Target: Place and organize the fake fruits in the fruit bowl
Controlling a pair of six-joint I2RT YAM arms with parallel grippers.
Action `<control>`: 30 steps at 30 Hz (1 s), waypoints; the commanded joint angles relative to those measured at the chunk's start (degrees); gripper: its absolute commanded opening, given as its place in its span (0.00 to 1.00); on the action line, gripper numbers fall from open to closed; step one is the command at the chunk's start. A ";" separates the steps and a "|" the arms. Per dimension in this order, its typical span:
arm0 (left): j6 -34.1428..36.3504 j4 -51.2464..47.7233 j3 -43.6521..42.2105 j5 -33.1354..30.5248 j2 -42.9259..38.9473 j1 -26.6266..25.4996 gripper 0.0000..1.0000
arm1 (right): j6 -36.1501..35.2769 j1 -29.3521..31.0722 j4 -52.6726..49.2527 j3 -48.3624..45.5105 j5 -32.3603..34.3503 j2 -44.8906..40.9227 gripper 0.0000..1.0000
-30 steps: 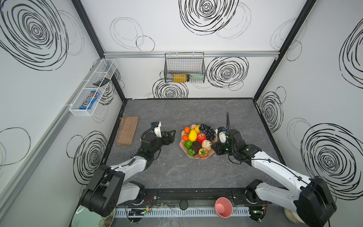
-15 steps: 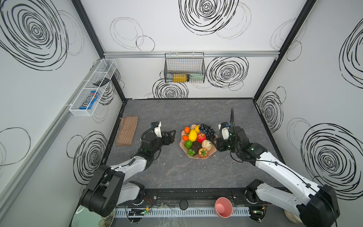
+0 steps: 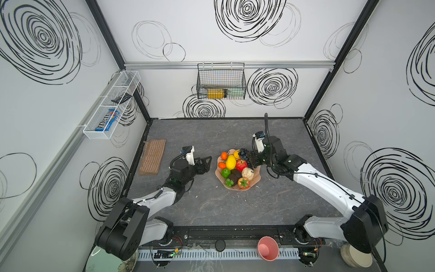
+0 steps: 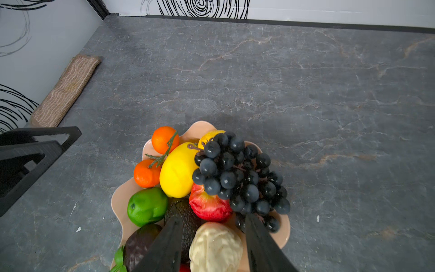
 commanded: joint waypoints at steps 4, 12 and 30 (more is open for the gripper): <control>-0.30 3.26 0.80 0.29 -0.90 0.39 0.86 | -5.66 3.91 -0.86 9.35 3.99 9.77 0.44; -0.78 4.05 0.32 0.68 -1.13 1.09 0.86 | -9.94 6.39 -3.10 18.14 10.19 20.23 0.42; -1.13 4.49 0.32 1.39 -0.51 1.56 0.86 | -10.20 7.75 -10.57 25.74 18.68 28.67 0.29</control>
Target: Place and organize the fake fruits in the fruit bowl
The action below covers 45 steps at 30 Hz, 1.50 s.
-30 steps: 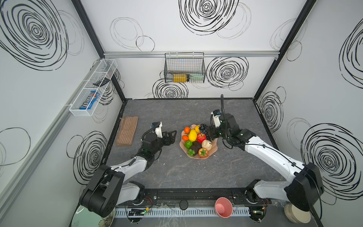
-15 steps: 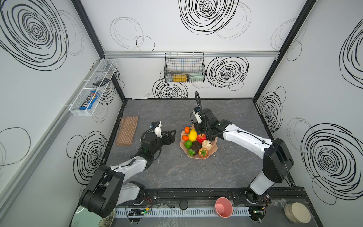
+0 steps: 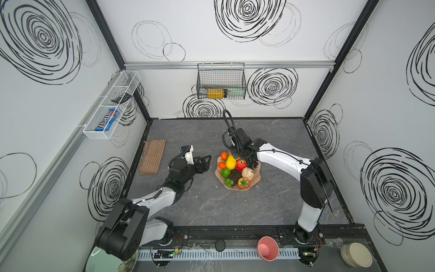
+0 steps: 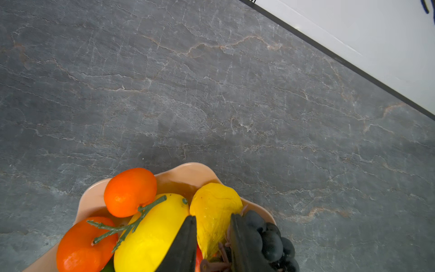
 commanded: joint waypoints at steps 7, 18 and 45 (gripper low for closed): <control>-0.53 3.46 0.30 0.69 -0.29 0.71 0.86 | -0.57 0.81 -1.54 -1.49 2.43 -1.95 0.27; -0.68 3.62 0.18 0.87 -0.20 0.89 0.86 | -1.03 1.79 -2.12 -1.65 4.09 -1.99 0.29; -1.00 4.34 0.01 1.75 0.15 1.41 0.86 | -1.86 3.72 -4.81 0.74 7.62 -2.84 0.00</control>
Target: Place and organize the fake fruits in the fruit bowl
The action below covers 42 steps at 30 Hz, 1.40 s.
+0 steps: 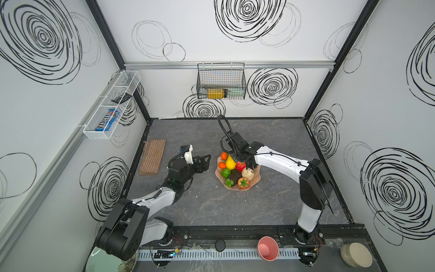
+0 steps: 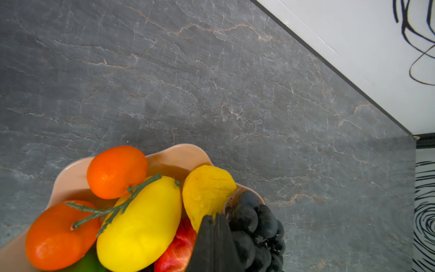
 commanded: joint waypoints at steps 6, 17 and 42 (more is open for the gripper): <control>-0.35 3.82 0.01 0.81 0.13 0.64 0.86 | 0.69 1.20 -2.53 0.37 1.71 -7.31 0.00; -0.52 3.97 -0.08 0.98 0.22 0.81 0.86 | 4.82 -0.28 -1.78 -10.43 -2.00 -20.98 0.00; -0.52 3.98 0.11 1.07 0.57 0.82 0.86 | 13.88 -11.44 1.93 -26.89 -18.89 -27.76 0.00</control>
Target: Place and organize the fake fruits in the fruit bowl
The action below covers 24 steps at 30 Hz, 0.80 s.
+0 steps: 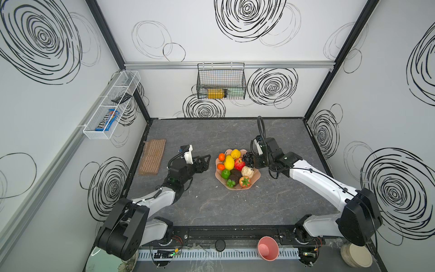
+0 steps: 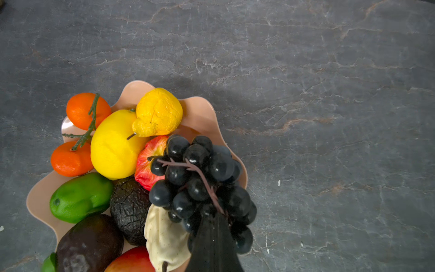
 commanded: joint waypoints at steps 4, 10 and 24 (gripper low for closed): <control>-0.31 3.94 0.12 0.71 0.35 0.56 0.86 | 4.72 0.21 0.67 -5.31 -5.22 -3.21 0.00; -0.22 3.95 0.01 0.62 0.19 0.56 0.86 | 5.20 0.13 2.27 -7.04 -8.14 -5.41 0.00; -0.22 4.04 -0.02 0.66 0.00 0.56 0.86 | 5.02 -0.14 -0.07 -2.92 -5.68 -5.68 0.28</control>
